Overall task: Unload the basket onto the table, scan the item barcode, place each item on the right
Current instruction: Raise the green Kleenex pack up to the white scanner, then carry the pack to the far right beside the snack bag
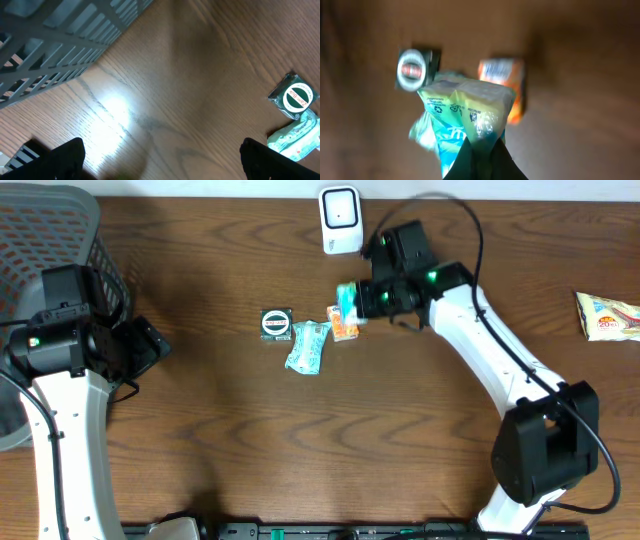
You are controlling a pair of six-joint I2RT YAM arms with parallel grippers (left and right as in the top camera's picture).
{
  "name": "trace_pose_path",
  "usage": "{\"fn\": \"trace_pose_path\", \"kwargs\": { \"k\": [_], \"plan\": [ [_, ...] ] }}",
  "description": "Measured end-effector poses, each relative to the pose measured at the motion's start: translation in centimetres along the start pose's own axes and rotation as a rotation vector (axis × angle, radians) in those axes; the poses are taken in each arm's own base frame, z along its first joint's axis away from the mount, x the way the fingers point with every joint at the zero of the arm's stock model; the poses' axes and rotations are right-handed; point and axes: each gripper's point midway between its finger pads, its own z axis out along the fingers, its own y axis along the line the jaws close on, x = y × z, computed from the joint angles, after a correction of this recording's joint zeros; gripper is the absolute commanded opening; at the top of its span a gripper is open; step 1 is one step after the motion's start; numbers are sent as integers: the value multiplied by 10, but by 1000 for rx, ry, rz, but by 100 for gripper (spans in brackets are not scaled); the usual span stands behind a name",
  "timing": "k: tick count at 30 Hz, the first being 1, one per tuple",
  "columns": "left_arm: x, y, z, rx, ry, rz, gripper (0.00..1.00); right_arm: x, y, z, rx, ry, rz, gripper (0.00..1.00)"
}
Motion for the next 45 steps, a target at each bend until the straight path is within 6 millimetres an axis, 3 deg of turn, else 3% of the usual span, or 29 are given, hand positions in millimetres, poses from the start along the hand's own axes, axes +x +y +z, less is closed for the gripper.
{"fn": "trace_pose_path", "kwargs": {
  "k": [4, 7, 13, 16, 19, 26, 33, 39, 45],
  "plan": [
    [0, 0, 0, -1, 0, 0, 97, -43, -6, -13, 93, -102, -49, 1],
    [0, 0, 0, 0, 1, 0, 98, -72, -13, -12, 161, -136, -84, 1],
    [0, 0, 0, 0, 0, 0, 98, -128, -35, 7, 326, -201, -172, 1],
    [0, 0, 0, 0, 0, 0, 98, -162, -46, 17, 421, -297, -260, 1],
    [0, 0, 0, -1, 0, 0, 98, -185, -53, 23, 503, -373, -339, 1],
    [0, 0, 0, 0, 1, 0, 98, -223, -38, 35, 642, -496, -652, 1],
    [0, 0, 0, 0, 0, 0, 98, -224, -25, 55, 732, -445, -930, 1],
    [0, 0, 0, 0, 0, 0, 98, -206, -33, 92, 748, -336, -1061, 1],
    [0, 0, 0, 0, 0, 0, 97, -197, -45, 108, 804, -245, -1165, 1]
  ]
}}
